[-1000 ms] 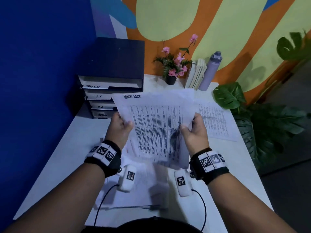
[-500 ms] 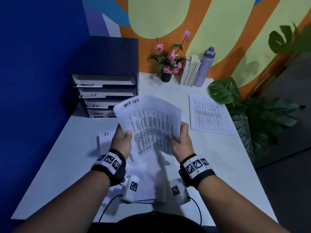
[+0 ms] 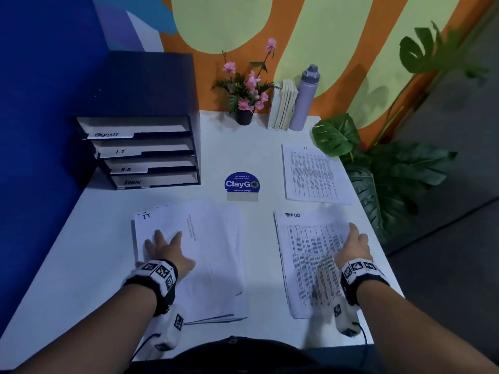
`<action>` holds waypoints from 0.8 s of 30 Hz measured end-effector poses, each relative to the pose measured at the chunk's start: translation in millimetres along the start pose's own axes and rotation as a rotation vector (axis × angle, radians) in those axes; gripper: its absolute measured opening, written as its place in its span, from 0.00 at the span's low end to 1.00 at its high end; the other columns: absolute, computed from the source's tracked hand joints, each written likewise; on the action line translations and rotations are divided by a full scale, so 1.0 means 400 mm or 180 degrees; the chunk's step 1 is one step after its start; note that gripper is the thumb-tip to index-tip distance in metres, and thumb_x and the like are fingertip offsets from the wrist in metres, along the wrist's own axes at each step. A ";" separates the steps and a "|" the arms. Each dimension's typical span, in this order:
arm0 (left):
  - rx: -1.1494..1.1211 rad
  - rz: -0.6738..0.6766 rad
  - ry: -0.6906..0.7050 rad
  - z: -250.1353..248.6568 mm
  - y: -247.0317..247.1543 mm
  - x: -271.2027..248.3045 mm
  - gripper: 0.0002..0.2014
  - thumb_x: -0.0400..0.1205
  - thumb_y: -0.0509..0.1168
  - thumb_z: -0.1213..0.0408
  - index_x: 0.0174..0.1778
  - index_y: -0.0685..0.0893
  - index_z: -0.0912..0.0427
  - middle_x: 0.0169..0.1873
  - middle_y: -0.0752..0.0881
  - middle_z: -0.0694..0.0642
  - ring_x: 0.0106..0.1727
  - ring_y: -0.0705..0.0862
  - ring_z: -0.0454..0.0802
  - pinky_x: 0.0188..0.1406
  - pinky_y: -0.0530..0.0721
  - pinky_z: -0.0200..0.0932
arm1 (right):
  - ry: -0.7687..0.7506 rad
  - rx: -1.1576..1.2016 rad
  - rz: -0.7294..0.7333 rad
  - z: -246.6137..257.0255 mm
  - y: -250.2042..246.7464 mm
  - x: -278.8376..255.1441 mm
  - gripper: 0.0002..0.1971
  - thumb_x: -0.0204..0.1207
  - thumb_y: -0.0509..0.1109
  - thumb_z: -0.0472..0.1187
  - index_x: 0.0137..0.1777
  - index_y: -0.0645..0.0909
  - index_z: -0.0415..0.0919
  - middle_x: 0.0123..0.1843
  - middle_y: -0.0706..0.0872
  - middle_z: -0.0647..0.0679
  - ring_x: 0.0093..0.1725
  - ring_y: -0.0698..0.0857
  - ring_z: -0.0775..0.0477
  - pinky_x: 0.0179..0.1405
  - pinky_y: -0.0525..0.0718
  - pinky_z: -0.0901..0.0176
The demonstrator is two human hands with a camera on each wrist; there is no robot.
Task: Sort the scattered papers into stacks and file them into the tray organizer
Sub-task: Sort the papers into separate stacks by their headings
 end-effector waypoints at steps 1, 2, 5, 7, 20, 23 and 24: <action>0.0007 0.0033 -0.0037 0.006 0.007 0.000 0.46 0.70 0.67 0.49 0.82 0.49 0.37 0.82 0.33 0.52 0.82 0.35 0.62 0.78 0.56 0.68 | -0.0044 -0.0357 -0.0101 0.003 -0.004 -0.005 0.45 0.72 0.70 0.34 0.83 0.48 0.52 0.81 0.58 0.43 0.77 0.67 0.38 0.74 0.68 0.39; 0.0003 0.0059 -0.0059 0.009 0.014 -0.002 0.47 0.69 0.66 0.50 0.82 0.49 0.37 0.82 0.32 0.51 0.82 0.34 0.62 0.78 0.57 0.68 | -0.0182 -0.0633 -0.0130 0.020 0.003 -0.011 0.46 0.73 0.70 0.35 0.84 0.46 0.56 0.84 0.52 0.47 0.81 0.59 0.41 0.77 0.62 0.39; 0.0081 0.0133 -0.0076 0.008 0.033 -0.005 0.48 0.66 0.66 0.50 0.81 0.48 0.35 0.81 0.32 0.50 0.82 0.36 0.63 0.77 0.60 0.68 | -0.0705 -0.0828 0.0388 0.082 0.097 -0.048 0.36 0.77 0.66 0.48 0.81 0.52 0.64 0.85 0.50 0.55 0.83 0.53 0.42 0.77 0.62 0.35; 0.0123 0.0162 -0.0054 0.003 0.038 -0.005 0.49 0.66 0.67 0.49 0.81 0.49 0.36 0.81 0.33 0.51 0.82 0.37 0.64 0.76 0.61 0.68 | -0.0885 -0.0861 0.0783 0.101 0.161 -0.079 0.34 0.78 0.66 0.52 0.80 0.54 0.67 0.85 0.50 0.57 0.83 0.53 0.40 0.74 0.63 0.31; -0.0441 -0.0409 -0.0054 0.015 -0.034 -0.020 0.44 0.72 0.72 0.62 0.82 0.58 0.45 0.83 0.41 0.55 0.84 0.49 0.59 0.80 0.62 0.51 | -0.1175 -0.0549 0.0646 0.242 0.109 -0.044 0.29 0.79 0.61 0.59 0.78 0.66 0.53 0.77 0.70 0.48 0.75 0.71 0.42 0.72 0.73 0.41; -0.0509 -0.0258 -0.0158 0.032 -0.034 -0.019 0.48 0.69 0.74 0.63 0.83 0.55 0.48 0.83 0.46 0.56 0.83 0.55 0.57 0.78 0.66 0.46 | -0.1308 0.0385 0.1349 0.380 0.201 -0.126 0.30 0.79 0.66 0.59 0.76 0.72 0.42 0.67 0.82 0.43 0.65 0.82 0.42 0.67 0.79 0.51; -0.0502 -0.0218 -0.0076 0.029 -0.033 -0.017 0.50 0.67 0.74 0.62 0.83 0.54 0.48 0.82 0.50 0.56 0.81 0.60 0.56 0.76 0.68 0.46 | -0.1223 0.0540 0.1606 0.407 0.235 -0.156 0.33 0.78 0.66 0.60 0.76 0.70 0.41 0.67 0.83 0.42 0.64 0.83 0.41 0.65 0.80 0.52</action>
Point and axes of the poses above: each hand's wrist, its own x-axis towards the middle knuckle, its own y-axis out of the palm, z = x × y, the point moved 10 cm from there along x, towards the middle knuckle
